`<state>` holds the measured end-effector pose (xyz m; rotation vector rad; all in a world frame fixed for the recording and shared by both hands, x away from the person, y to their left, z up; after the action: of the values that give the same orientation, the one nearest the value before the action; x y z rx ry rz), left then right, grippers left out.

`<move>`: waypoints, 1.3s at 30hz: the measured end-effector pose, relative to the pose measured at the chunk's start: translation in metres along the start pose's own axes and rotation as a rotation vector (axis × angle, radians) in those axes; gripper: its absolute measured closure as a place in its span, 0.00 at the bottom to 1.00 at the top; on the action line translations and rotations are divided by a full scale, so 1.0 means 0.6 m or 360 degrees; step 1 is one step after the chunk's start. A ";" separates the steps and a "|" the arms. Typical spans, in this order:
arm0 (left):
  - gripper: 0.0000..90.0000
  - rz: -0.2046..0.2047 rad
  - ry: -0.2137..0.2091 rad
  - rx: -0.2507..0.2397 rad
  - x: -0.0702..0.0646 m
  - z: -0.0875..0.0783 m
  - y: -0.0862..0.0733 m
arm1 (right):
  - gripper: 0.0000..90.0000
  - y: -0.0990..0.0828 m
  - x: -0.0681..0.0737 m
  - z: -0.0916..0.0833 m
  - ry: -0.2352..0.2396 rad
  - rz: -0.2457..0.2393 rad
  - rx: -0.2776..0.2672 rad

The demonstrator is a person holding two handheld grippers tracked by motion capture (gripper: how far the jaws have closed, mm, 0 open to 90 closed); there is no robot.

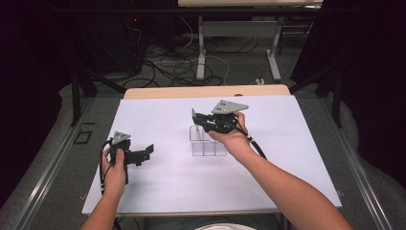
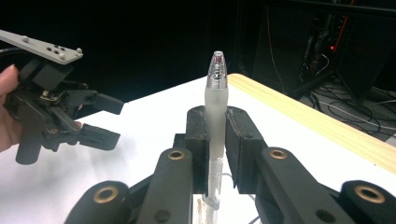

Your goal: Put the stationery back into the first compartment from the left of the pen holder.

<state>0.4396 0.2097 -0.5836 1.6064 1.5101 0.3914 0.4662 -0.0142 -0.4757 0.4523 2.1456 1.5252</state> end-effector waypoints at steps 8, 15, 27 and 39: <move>0.00 0.0001 0.0000 0.0001 0.001 0.000 0.000 | 0.87 -0.010 0.003 0.001 0.0027 0.0026 0.0039; 0.00 0.0003 0.0001 0.0005 0.000 0.000 0.000 | 0.73 0.000 0.001 -0.013 0.0022 0.0034 -0.0012; 0.00 0.0002 0.0000 0.0002 -0.001 0.000 0.000 | 0.51 -0.001 -0.007 -0.052 0.0041 0.0019 -0.0045; 0.00 0.0002 0.0004 0.0005 0.000 0.000 -0.001 | 0.19 -0.047 -0.052 -0.116 -0.0213 -0.0001 0.0196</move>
<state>0.4394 0.2094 -0.5841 1.6097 1.5126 0.3923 0.4542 -0.0945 -0.4780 0.5785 2.1417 1.3277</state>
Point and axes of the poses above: each handheld gripper's, and its own axes: z roughly forward along the jaws, y roughly out of its top, x roughly to its left, the point moved 10 cm from there along z, roughly forward along the jaws, and after that the axes turned 13 degrees about -z, right-handed, at the moved point
